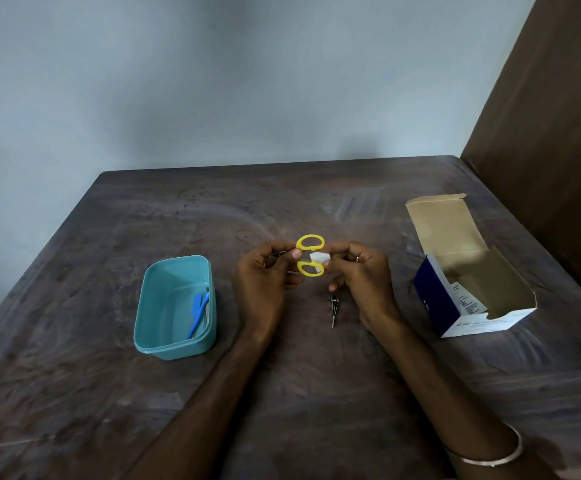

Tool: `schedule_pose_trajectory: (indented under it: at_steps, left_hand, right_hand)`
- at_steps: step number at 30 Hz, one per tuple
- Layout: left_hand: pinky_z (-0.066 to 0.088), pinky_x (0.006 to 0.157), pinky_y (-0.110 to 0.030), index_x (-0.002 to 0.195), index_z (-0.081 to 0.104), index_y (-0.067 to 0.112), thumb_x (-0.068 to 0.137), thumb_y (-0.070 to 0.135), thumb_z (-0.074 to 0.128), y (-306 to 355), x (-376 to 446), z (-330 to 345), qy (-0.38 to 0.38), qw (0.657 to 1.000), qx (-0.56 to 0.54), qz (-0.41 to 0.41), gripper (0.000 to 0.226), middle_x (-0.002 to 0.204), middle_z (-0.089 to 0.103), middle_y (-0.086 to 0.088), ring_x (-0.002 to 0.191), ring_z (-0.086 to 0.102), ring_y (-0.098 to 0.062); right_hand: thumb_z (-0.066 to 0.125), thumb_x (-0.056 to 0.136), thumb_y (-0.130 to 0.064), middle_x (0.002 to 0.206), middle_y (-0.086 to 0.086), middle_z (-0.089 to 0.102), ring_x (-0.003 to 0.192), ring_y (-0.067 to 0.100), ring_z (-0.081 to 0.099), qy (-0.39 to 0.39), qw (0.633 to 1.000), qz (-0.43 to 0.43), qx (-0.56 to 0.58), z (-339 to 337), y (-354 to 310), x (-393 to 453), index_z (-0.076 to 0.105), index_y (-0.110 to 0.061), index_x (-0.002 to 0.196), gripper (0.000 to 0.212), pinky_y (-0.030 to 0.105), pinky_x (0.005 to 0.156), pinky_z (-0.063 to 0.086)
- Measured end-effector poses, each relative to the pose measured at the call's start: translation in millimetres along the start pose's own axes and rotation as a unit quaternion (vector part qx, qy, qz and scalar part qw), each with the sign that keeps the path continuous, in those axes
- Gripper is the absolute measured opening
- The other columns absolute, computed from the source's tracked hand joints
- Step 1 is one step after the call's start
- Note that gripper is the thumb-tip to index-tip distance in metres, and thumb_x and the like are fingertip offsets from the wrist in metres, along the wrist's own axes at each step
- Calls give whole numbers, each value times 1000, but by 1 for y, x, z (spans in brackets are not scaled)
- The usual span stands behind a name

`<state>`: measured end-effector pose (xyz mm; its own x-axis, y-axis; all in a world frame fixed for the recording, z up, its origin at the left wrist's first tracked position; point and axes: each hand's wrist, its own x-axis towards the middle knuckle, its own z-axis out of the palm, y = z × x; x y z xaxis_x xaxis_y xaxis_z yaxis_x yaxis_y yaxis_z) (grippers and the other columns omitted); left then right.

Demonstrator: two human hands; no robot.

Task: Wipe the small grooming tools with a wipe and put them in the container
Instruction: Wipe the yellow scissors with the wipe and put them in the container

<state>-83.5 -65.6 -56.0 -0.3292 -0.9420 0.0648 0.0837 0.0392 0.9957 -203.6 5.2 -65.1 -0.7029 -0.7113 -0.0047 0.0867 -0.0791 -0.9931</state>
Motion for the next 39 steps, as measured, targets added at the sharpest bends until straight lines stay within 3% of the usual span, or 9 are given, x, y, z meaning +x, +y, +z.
schedule_pose_trajectory:
  at_steps: [6,9,12,19,24,28,32,36,39]
  left_hand:
    - [53,51,-22,79,69,25,88,6,69,-1,0,-2,-14,999,29,29,22,63,72,4,54,67,-12]
    - [52,53,-21,79,70,27,88,5,68,-4,1,-3,-24,998,41,43,24,65,73,5,57,68,-10]
    - [54,57,-25,77,72,32,88,8,68,-8,2,-5,-43,995,62,71,27,70,74,1,63,70,-13]
    - [56,63,-29,81,72,34,87,8,66,-13,5,-8,-60,986,95,126,28,73,73,4,66,69,-11]
    - [58,66,-44,86,69,30,86,27,62,-17,6,-11,-76,976,118,165,8,78,73,4,71,71,-14]
    - [59,66,-48,88,69,32,88,21,63,-17,6,-10,-71,975,116,175,13,80,74,3,73,73,-15]
    - [59,66,-46,94,70,27,90,18,63,-17,6,-12,-67,972,123,189,12,80,74,3,73,72,-14]
    - [57,63,-34,87,71,31,90,7,63,-14,5,-11,-43,984,90,151,25,75,73,4,65,70,-11]
    - [60,64,-36,90,72,19,91,5,64,-13,4,-10,-41,984,90,150,16,76,73,2,66,71,-12]
  right_hand:
    - [56,79,14,67,11,69,54,19,56,-52,997,39,41,-1,3,0,75,-8,77,29,26,44,39]
    - [59,78,5,68,16,66,55,22,56,-77,993,56,63,-3,2,1,72,-1,85,16,25,42,36]
    - [68,74,-8,78,21,66,53,22,57,-114,989,64,63,-5,0,2,69,2,102,30,25,41,33]
    - [71,82,1,88,16,70,46,15,48,-145,986,62,48,-7,-2,1,67,-8,114,33,18,37,27]
    - [71,86,-2,96,11,74,48,14,49,-170,982,71,40,-9,-4,-1,64,-13,121,38,19,36,29]
    - [69,87,-1,95,4,75,49,11,49,-176,981,72,51,-8,-5,-3,60,-13,126,42,20,36,31]
    - [67,88,-1,89,1,73,45,10,44,-176,980,68,54,-7,-3,-3,60,-14,125,39,21,36,28]
    - [70,86,-8,90,9,65,43,9,38,-169,981,56,74,-7,1,0,64,-16,120,35,24,41,21]
    - [72,84,-9,88,9,67,43,10,40,-164,982,52,77,-7,1,0,63,-15,120,38,23,39,22]
